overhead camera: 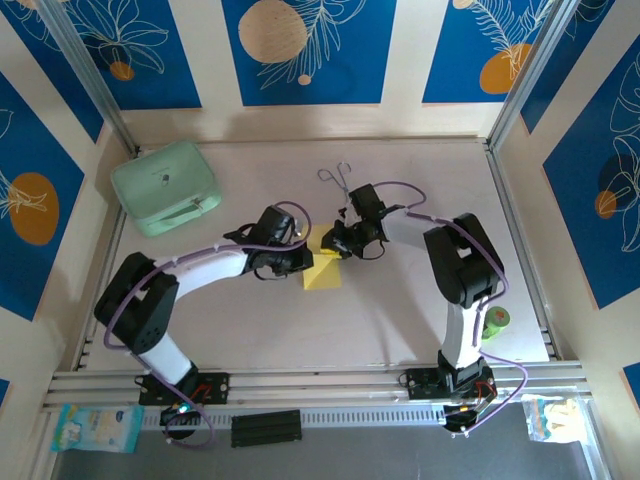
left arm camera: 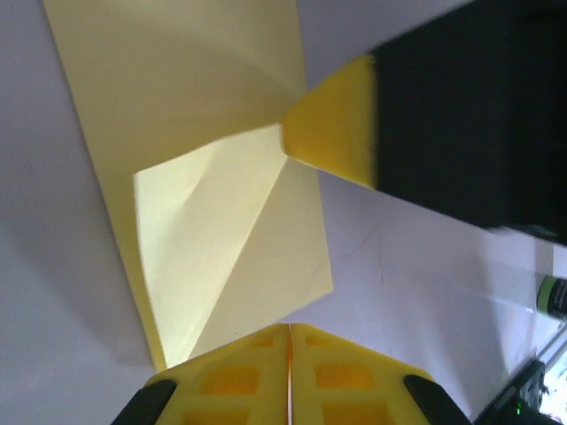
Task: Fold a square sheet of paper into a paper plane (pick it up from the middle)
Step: Fold the triangle a second time at the center of the table, then turn over the paper at the center of the table.
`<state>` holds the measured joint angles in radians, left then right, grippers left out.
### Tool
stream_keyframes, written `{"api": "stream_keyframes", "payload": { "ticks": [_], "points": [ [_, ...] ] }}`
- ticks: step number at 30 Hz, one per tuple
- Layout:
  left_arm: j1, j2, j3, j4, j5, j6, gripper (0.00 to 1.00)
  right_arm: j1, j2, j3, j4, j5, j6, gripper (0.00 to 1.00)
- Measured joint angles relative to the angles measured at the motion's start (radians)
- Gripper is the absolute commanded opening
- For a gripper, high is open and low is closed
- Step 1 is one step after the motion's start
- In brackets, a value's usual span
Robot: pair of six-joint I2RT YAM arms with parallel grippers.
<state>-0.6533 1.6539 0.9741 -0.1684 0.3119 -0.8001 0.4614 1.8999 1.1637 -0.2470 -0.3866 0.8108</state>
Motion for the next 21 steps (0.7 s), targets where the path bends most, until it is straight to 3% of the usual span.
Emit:
{"api": "stream_keyframes", "payload": {
  "ticks": [8,21],
  "points": [
    [0.008,0.155,0.051,0.047,-0.032,-0.035,0.04,-0.005,-0.083,-0.078,0.026,0.043,0.081,0.24],
    [0.030,0.182,0.027,0.136,-0.071,-0.086,0.09,-0.004,-0.037,-0.100,0.023,0.074,0.126,0.29]
  ]
}}
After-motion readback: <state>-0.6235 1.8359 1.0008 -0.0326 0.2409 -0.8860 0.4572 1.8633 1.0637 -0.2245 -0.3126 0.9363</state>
